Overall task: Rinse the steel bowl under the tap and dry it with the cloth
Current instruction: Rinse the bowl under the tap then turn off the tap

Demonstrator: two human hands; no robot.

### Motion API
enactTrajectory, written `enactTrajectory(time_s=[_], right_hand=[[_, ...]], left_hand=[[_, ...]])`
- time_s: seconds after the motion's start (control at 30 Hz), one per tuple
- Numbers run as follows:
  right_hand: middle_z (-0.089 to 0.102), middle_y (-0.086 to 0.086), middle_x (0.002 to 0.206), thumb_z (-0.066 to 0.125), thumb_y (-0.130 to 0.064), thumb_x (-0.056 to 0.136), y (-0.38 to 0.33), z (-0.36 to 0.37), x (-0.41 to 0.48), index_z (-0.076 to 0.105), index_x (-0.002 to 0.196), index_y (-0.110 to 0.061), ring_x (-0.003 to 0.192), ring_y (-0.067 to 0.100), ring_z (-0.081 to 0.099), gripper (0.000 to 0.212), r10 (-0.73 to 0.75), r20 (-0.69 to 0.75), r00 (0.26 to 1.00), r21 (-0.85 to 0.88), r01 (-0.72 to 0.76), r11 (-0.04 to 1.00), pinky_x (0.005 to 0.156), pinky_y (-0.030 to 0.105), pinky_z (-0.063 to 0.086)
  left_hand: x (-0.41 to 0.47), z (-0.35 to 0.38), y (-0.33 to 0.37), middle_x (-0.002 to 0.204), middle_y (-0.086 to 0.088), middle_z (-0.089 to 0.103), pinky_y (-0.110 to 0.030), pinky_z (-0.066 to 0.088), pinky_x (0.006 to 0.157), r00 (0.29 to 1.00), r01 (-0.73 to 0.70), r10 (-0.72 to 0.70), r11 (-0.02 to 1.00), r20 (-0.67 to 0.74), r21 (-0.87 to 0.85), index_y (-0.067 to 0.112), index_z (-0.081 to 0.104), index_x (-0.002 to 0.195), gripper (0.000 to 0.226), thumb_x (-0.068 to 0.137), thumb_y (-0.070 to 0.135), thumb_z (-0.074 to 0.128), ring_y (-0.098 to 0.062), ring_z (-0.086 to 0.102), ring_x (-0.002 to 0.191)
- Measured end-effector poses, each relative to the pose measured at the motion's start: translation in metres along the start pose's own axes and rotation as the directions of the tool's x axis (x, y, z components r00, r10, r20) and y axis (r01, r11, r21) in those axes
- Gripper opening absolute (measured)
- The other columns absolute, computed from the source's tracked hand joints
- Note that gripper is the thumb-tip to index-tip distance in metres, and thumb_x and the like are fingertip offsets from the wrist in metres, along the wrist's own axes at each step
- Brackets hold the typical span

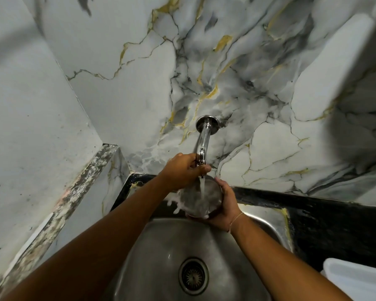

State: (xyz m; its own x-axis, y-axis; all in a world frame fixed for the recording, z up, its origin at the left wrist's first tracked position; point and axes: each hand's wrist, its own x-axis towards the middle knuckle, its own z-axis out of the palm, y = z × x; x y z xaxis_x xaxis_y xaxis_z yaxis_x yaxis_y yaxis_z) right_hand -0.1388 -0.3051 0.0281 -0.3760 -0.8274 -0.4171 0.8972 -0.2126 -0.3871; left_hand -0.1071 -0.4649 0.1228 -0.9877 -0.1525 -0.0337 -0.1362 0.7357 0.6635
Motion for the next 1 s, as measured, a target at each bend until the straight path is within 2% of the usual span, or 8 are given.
enactTrajectory(time_s=[0.13, 0.3, 0.37, 0.47, 0.57, 0.63, 0.73, 1.0], right_hand=[[0.061, 0.022, 0.138, 0.064, -0.043, 0.081, 0.013, -0.002, -0.006, 0.067, 0.128, -0.016, 0.128, 0.042, 0.056, 0.054, -0.101, -0.181, 0.978, -0.324, 0.038, 0.945, 0.111, 0.059, 0.041], [0.063, 0.011, 0.123, 0.068, -0.034, 0.076, 0.024, -0.002, -0.020, 0.056, 0.132, -0.030, 0.104, 0.035, 0.065, 0.058, -0.288, -0.100, 0.952, -0.770, 0.109, 0.629, 0.082, 0.033, 0.055], [0.058, 0.012, 0.135, 0.076, -0.032, 0.079, 0.031, -0.010, -0.023, 0.050, 0.140, -0.029, 0.115, 0.029, 0.061, 0.066, -0.377, -0.001, 0.926, -0.936, 0.132, 0.326, 0.093, 0.036, 0.056], [0.043, 0.002, 0.149, 0.063, -0.064, 0.075, 0.040, -0.025, -0.025, 0.033, 0.146, -0.044, 0.135, 0.026, 0.040, 0.080, -0.393, 0.163, 0.905, -0.910, -0.016, -0.414, 0.106, 0.053, 0.044], [0.034, 0.007, 0.155, 0.053, -0.070, 0.069, 0.054, -0.040, -0.031, 0.025, 0.144, -0.051, 0.140, 0.035, 0.030, 0.082, -0.295, 0.173, 0.940, -0.702, -0.092, -0.706, 0.104, 0.060, 0.037], [0.036, 0.011, 0.153, 0.055, -0.068, 0.069, 0.065, -0.048, -0.036, 0.030, 0.143, -0.047, 0.138, 0.039, 0.033, 0.081, -0.272, 0.198, 0.942, -0.626, -0.092, -0.774, 0.101, 0.062, 0.038], [0.038, 0.014, 0.151, 0.054, -0.068, 0.070, 0.072, -0.051, -0.038, 0.032, 0.141, -0.044, 0.136, 0.042, 0.035, 0.078, -0.240, 0.185, 0.953, -0.581, -0.091, -0.809, 0.100, 0.065, 0.037], [0.034, 0.009, 0.151, 0.055, -0.064, 0.072, 0.089, -0.055, -0.056, 0.032, 0.141, -0.043, 0.137, 0.037, 0.030, 0.075, -0.322, -0.016, 0.946, -0.721, -0.235, -0.652, 0.107, 0.059, 0.031]], left_hand=[[-0.001, 0.003, -0.002, 0.072, 0.009, 0.052, -0.043, 0.042, 0.085, 0.992, -0.008, 0.034, 0.979, -0.125, 0.203, 0.028, 0.063, 0.081, 0.042, 0.083, 0.070, 0.058, -0.022, 0.050, 0.094], [0.004, 0.012, 0.005, 0.085, 0.003, 0.053, -0.045, 0.040, 0.089, 0.971, 0.049, 0.037, 0.937, -0.236, 0.347, 0.027, 0.050, 0.076, 0.056, 0.075, 0.083, 0.051, -0.018, 0.045, 0.091], [0.005, 0.015, 0.006, 0.086, 0.003, 0.054, -0.046, 0.041, 0.090, 0.963, 0.078, 0.033, 0.914, -0.266, 0.399, 0.025, 0.053, 0.077, 0.060, 0.075, 0.085, 0.048, -0.021, 0.050, 0.093], [0.002, 0.019, 0.007, 0.095, -0.002, 0.061, -0.047, 0.044, 0.089, 0.947, 0.121, 0.033, 0.886, -0.320, 0.447, 0.020, 0.064, 0.087, 0.068, 0.076, 0.085, 0.045, -0.024, 0.055, 0.099], [-0.001, 0.024, 0.007, 0.120, -0.009, 0.063, -0.047, 0.049, 0.094, 0.908, 0.088, 0.110, 0.894, -0.404, 0.440, 0.016, 0.059, 0.117, 0.077, 0.077, 0.081, 0.052, -0.028, 0.057, 0.112], [-0.001, 0.024, 0.008, 0.150, -0.015, 0.049, -0.049, 0.043, 0.108, 0.890, 0.026, 0.162, 0.915, -0.425, 0.404, 0.011, 0.039, 0.145, 0.097, 0.076, 0.076, 0.059, -0.034, 0.047, 0.137], [0.005, 0.021, 0.009, 0.168, -0.012, 0.025, -0.052, 0.029, 0.121, 0.900, -0.055, 0.256, 0.869, -0.353, 0.491, 0.011, 0.017, 0.159, 0.107, 0.080, 0.071, 0.058, -0.031, 0.021, 0.155], [0.007, 0.022, 0.005, 0.163, -0.008, 0.038, -0.054, 0.035, 0.116, 0.896, -0.037, 0.243, 0.875, -0.372, 0.483, 0.018, 0.029, 0.156, 0.098, 0.079, 0.067, 0.064, -0.029, 0.025, 0.153]])
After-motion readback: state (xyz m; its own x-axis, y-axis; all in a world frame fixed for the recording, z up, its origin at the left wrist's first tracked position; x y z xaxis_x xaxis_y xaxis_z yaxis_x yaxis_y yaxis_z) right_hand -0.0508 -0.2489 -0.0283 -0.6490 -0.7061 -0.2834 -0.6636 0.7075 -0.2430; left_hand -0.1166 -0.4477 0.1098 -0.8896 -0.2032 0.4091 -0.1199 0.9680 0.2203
